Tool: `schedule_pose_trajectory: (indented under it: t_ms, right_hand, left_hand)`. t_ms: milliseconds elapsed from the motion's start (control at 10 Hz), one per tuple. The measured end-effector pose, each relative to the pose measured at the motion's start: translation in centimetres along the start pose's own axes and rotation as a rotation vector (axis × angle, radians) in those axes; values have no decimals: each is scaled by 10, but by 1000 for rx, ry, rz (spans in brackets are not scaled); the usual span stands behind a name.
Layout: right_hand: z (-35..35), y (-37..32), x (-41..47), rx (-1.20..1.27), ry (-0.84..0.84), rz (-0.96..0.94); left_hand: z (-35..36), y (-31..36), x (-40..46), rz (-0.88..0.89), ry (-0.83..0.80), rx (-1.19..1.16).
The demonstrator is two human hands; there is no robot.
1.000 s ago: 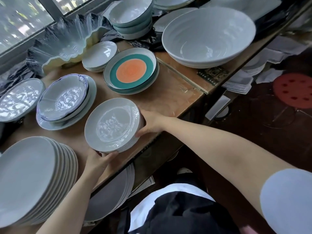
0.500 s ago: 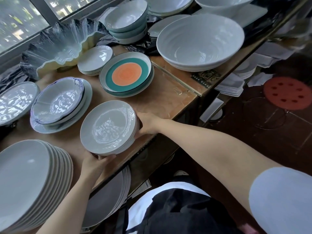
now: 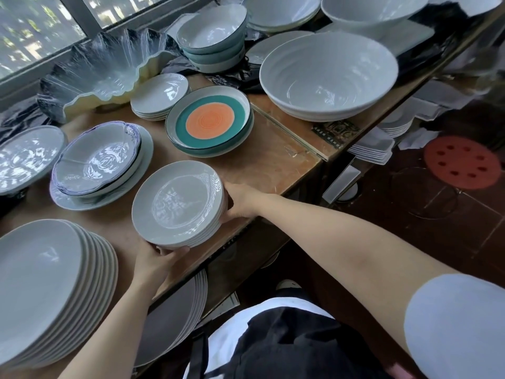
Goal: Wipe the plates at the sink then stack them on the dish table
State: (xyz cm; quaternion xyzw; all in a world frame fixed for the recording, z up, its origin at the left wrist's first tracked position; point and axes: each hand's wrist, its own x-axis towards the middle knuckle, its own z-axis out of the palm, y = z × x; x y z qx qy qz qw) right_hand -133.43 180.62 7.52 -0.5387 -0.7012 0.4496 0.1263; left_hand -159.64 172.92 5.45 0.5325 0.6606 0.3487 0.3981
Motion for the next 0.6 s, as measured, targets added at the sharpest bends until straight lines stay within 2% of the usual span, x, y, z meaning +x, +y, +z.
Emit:
schedule_pose_trajectory:
  t_ms: [300,400,600]
  right_hand:
    - [0,-5,-2,-73,1,33]
    - [1,-8,-8,-124,-1,63]
    - [-14,-14,-27,-153,29,60]
  left_hand:
    - [-3,-11,0,-132,40,37]
    - [4,-9,-11,-174,71,141]
    - [18,11,-39,-202,126,153]
